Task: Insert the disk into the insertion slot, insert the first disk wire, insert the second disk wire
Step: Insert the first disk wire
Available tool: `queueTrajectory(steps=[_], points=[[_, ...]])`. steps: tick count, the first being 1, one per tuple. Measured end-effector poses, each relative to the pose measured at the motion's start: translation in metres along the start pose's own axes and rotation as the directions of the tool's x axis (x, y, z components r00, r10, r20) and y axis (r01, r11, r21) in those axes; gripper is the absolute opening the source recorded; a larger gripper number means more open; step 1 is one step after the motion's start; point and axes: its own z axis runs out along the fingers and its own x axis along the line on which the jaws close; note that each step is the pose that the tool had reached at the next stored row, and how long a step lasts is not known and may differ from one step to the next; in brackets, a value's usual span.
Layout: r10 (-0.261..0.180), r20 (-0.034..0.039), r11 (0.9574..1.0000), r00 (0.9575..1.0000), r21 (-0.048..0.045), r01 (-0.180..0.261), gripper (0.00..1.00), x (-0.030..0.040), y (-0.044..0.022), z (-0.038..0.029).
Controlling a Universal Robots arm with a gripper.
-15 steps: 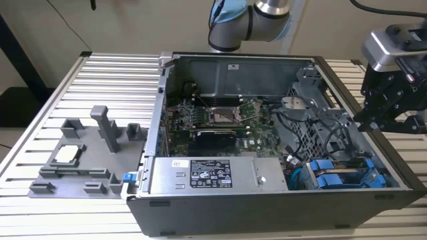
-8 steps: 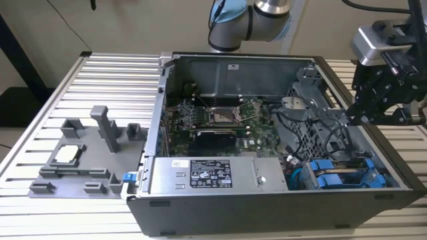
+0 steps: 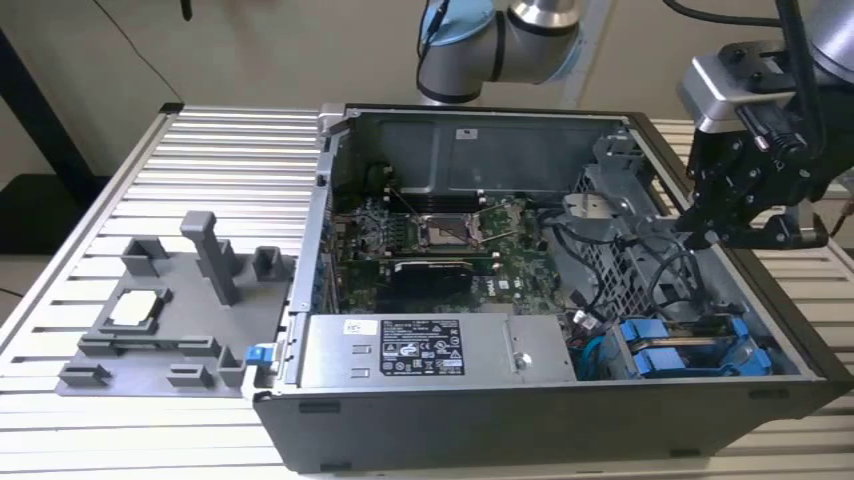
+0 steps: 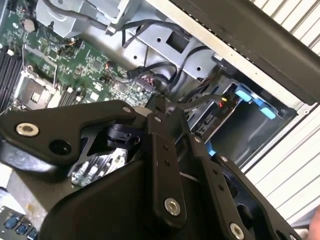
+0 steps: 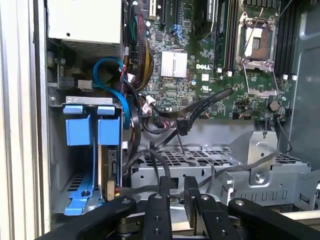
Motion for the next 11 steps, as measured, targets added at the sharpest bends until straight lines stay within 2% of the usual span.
queueTrajectory(steps=[11], points=[[-0.011,0.0004,0.9999,0.9999,0.0015,0.011,0.27,-0.0025,0.0291,-0.0008]])
